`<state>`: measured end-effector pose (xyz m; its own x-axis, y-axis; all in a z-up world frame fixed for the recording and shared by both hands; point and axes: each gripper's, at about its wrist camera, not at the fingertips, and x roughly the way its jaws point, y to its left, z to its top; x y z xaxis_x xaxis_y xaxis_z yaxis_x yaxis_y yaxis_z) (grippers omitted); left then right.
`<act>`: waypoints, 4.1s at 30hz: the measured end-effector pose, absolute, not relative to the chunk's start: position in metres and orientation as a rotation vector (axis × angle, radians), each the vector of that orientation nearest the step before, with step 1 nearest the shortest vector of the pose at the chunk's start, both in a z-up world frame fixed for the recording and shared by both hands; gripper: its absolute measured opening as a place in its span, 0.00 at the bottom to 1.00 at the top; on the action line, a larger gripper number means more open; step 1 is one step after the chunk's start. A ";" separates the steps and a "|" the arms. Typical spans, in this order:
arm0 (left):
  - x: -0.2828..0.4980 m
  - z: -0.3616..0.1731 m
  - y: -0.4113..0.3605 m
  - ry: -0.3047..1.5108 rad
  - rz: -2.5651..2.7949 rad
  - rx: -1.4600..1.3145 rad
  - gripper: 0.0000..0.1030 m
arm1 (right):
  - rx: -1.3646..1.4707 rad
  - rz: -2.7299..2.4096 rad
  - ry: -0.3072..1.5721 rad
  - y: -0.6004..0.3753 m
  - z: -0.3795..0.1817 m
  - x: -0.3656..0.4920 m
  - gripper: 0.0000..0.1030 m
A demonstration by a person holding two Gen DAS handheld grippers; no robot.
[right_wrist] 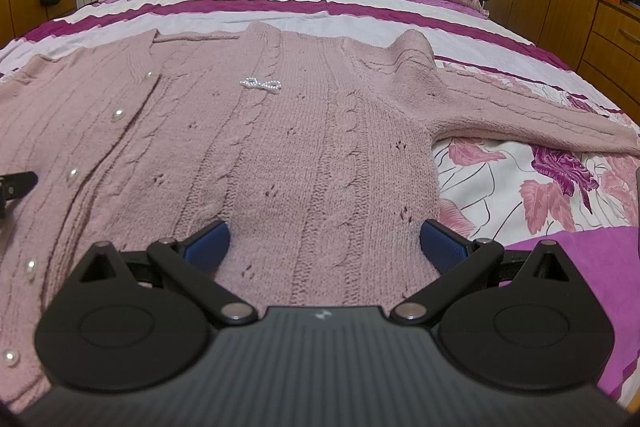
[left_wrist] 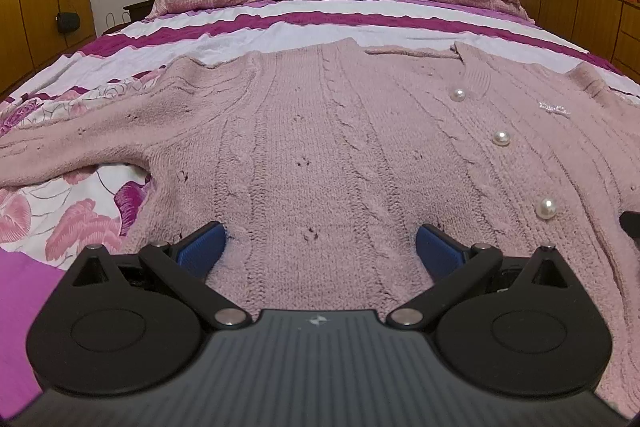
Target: Fold small clothes
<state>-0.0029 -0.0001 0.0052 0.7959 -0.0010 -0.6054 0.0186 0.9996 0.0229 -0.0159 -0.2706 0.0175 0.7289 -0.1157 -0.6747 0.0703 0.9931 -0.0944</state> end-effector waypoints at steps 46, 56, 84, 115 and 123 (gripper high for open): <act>0.005 0.012 0.002 0.727 -0.016 0.025 1.00 | -0.054 -0.088 0.797 -0.272 0.027 -0.014 1.00; 0.000 0.053 -0.008 0.711 -0.035 0.016 1.00 | 0.134 -0.027 0.788 -0.307 0.065 -0.012 1.00; 0.039 0.033 -0.021 0.874 0.049 0.015 1.00 | 0.515 -0.423 0.661 -0.528 0.031 0.053 1.00; 0.023 0.047 -0.002 0.830 0.062 -0.058 1.00 | 0.562 -0.276 0.330 -0.507 0.114 0.020 0.03; 0.014 0.057 0.007 0.795 0.073 -0.054 1.00 | 0.549 -0.221 0.361 -0.484 0.120 0.024 0.06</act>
